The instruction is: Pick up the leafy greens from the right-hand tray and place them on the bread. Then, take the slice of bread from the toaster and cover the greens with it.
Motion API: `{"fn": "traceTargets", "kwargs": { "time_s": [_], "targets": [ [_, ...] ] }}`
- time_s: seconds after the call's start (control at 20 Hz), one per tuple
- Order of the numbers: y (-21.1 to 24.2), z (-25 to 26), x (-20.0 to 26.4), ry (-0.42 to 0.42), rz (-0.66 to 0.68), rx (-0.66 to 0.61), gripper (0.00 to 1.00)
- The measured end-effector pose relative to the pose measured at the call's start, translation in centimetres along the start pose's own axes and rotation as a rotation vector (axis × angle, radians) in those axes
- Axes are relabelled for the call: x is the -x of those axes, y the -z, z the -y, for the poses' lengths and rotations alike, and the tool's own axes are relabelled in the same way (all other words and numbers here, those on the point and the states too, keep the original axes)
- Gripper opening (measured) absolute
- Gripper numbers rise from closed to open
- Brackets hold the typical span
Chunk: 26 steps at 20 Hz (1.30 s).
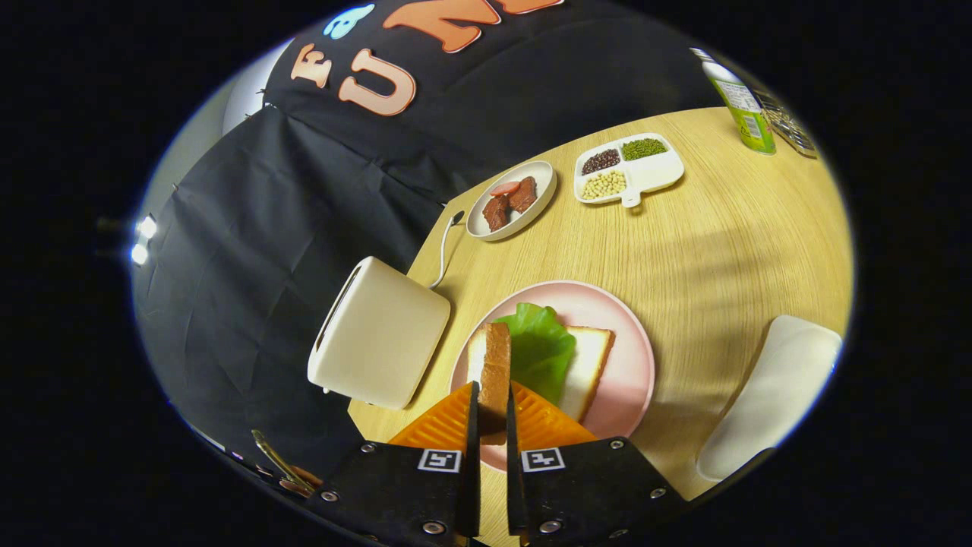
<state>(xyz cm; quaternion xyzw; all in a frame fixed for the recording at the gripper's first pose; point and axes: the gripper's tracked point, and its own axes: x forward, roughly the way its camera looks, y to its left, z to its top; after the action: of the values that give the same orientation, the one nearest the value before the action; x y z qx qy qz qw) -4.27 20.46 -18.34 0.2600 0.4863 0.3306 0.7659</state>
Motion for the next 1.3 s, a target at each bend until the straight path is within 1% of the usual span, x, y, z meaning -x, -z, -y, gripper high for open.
{"fn": "traceTargets", "kwargs": {
  "time_s": [0.2,0.3,0.4,0.45,0.5,0.55,0.6,0.65,0.7,0.95,1.0,1.05,1.1,1.25,1.3],
  "targets": [
    [-0.1,0.5,0.4,0.011,0.022,0.024,0.15],
    [-0.4,1.0,0.2,0.046,0.041,0.055,0.18],
    [-0.5,1.5,0.2,0.088,0.051,0.084,0.24],
    [-0.7,2.0,0.2,0.113,0.065,0.097,0.31],
    [-1.1,2.2,0.4,0.136,0.085,0.113,0.34],
    [-1.6,2.4,0.6,0.151,0.108,0.124,0.39],
    [-2.2,2.1,1.1,0.151,0.133,0.129,0.41],
    [-2.7,1.7,1.4,0.148,0.156,0.131,0.46],
    [-3.2,1.5,1.6,0.151,0.179,0.137,0.48],
    [-6.2,1.1,4.0,0.242,0.321,0.247,0.67],
    [-6.8,0.7,4.6,0.256,0.355,0.273,0.69],
    [-7.5,0.3,5.2,0.272,0.394,0.3,0.73],
    [-8.3,0.0,6.0,0.294,0.441,0.329,0.75],
    [-11.0,-1.0,8.9,0.374,0.601,0.423,0.85],
    [-11.8,-1.5,9.9,0.394,0.65,0.448,0.87]
  ]
}}
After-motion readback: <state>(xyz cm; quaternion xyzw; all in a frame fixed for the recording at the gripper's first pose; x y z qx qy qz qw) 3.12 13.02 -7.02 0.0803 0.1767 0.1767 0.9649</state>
